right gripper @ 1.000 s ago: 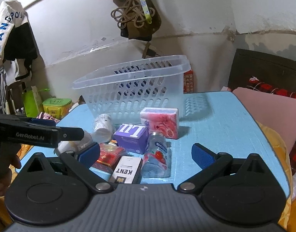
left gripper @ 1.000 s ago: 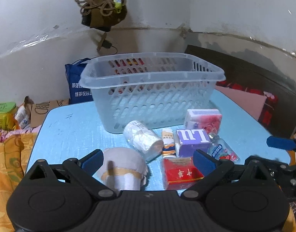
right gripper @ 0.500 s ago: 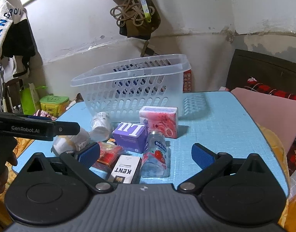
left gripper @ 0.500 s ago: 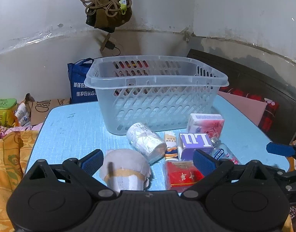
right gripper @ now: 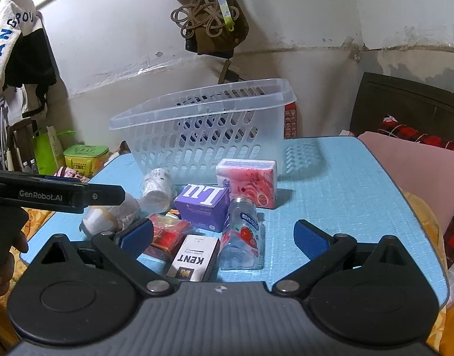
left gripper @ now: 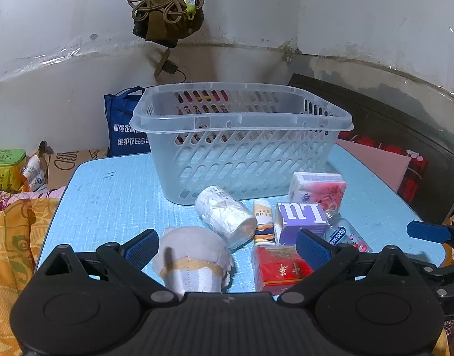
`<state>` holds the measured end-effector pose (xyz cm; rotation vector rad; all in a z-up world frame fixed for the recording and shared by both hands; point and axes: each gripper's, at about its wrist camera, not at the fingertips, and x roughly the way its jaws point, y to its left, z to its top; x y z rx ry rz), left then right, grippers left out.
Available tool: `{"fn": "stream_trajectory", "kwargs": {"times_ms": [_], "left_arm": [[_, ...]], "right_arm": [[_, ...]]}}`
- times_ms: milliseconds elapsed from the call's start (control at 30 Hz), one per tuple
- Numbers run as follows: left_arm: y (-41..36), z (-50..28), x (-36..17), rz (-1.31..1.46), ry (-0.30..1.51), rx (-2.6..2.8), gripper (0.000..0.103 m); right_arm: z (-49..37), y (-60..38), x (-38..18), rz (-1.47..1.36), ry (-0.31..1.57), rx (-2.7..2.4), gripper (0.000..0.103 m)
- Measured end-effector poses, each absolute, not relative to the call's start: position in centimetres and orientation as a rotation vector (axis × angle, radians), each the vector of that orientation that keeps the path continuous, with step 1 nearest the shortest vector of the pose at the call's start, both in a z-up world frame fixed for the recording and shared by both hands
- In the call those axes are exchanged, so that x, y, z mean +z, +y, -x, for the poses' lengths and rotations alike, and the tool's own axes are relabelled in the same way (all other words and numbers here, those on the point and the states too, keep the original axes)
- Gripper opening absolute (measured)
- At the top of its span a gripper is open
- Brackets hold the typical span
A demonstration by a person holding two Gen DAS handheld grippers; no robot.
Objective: Organize objects
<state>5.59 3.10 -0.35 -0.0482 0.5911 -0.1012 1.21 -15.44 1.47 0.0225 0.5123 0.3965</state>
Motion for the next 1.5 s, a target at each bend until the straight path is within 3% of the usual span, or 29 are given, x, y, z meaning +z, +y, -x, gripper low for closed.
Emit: {"fn": "stream_trajectory", "kwargs": {"times_ms": [1133, 1500], "left_arm": [[3.3, -5.7, -0.5, 0.052, 0.598, -0.093, 0.100], [6.6, -9.5, 4.8, 0.025, 0.519, -0.005, 0.100]], "right_arm": [[-1.3, -15.6, 1.3, -0.039, 0.513, 0.399, 0.103], [-2.8, -16.3, 1.2, -0.047, 0.498, 0.397, 0.103]]}}
